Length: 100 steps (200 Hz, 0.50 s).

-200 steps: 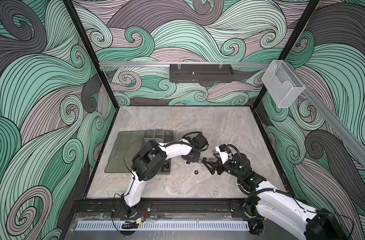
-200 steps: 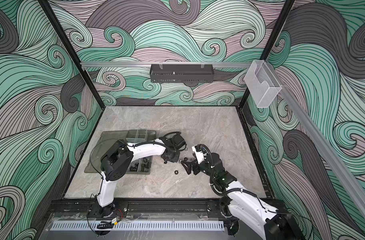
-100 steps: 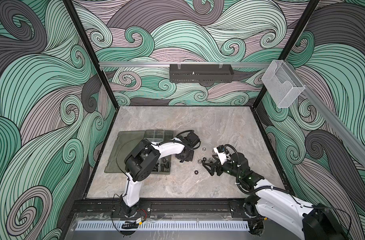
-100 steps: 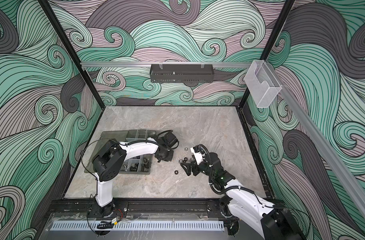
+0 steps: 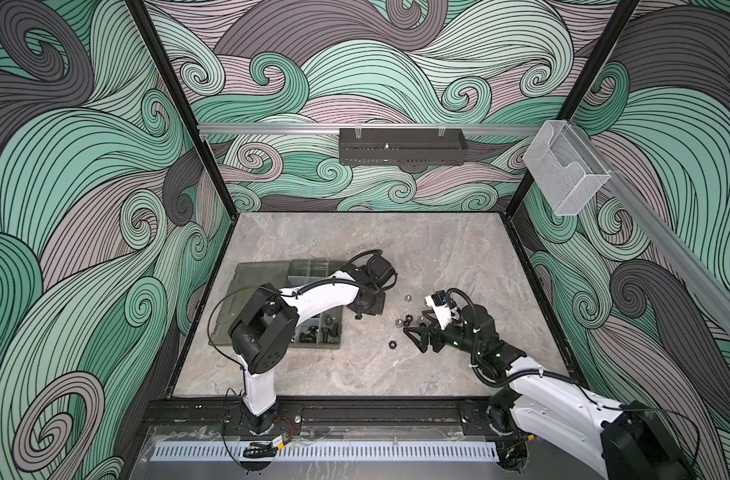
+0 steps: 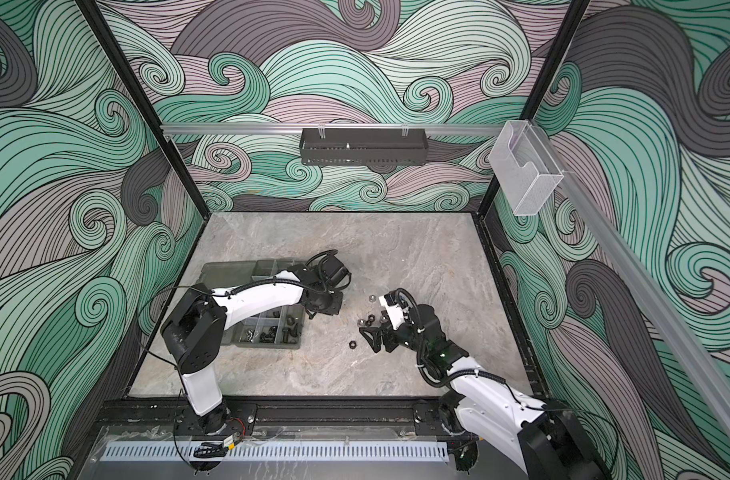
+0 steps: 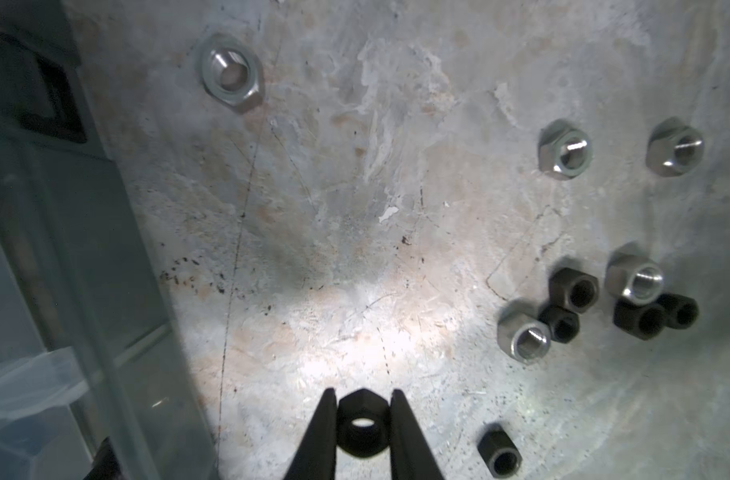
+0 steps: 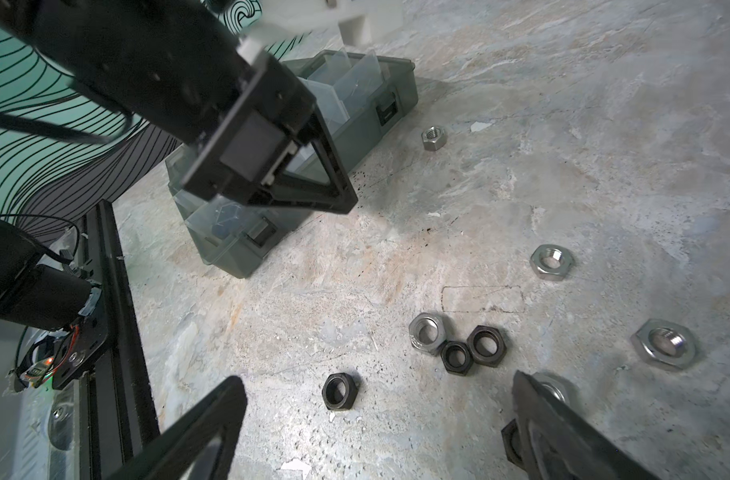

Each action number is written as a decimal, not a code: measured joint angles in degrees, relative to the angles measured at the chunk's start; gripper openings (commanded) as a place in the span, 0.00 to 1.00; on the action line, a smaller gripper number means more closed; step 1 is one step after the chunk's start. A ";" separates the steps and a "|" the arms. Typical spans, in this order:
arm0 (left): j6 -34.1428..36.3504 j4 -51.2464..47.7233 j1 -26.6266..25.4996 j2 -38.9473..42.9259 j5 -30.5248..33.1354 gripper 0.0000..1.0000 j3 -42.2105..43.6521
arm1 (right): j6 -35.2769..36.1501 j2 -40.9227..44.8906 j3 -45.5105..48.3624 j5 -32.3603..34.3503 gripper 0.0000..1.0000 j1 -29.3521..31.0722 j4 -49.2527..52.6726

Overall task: Sort the screws and nuts into containers
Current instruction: 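Lift the black hex nut with the left gripper and carry it over the box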

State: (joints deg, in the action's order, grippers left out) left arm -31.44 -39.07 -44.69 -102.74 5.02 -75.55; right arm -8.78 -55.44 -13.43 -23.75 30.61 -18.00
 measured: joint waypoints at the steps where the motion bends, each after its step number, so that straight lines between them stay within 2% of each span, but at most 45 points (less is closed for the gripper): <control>1: 0.00 -0.02 0.07 0.20 -0.04 0.21 0.09 | 0.00 -0.07 0.00 -0.09 0.99 0.00 -0.02; 58: 0.59 -2.97 5.92 12.48 1.05 0.20 6.23 | 0.24 -4.57 -1.49 -4.72 0.99 1.25 -1.46; 100: 1.92 -4.83 12.96 19.74 2.21 0.21 12.81 | 3.17 -4.70 -3.17 -4.13 0.99 8.55 -1.40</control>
State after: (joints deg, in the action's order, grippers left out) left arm -29.52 -43.90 -31.73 -83.00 7.22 -62.74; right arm -5.61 -60.14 -16.60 -27.88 39.16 -19.40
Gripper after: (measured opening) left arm 0.208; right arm 0.993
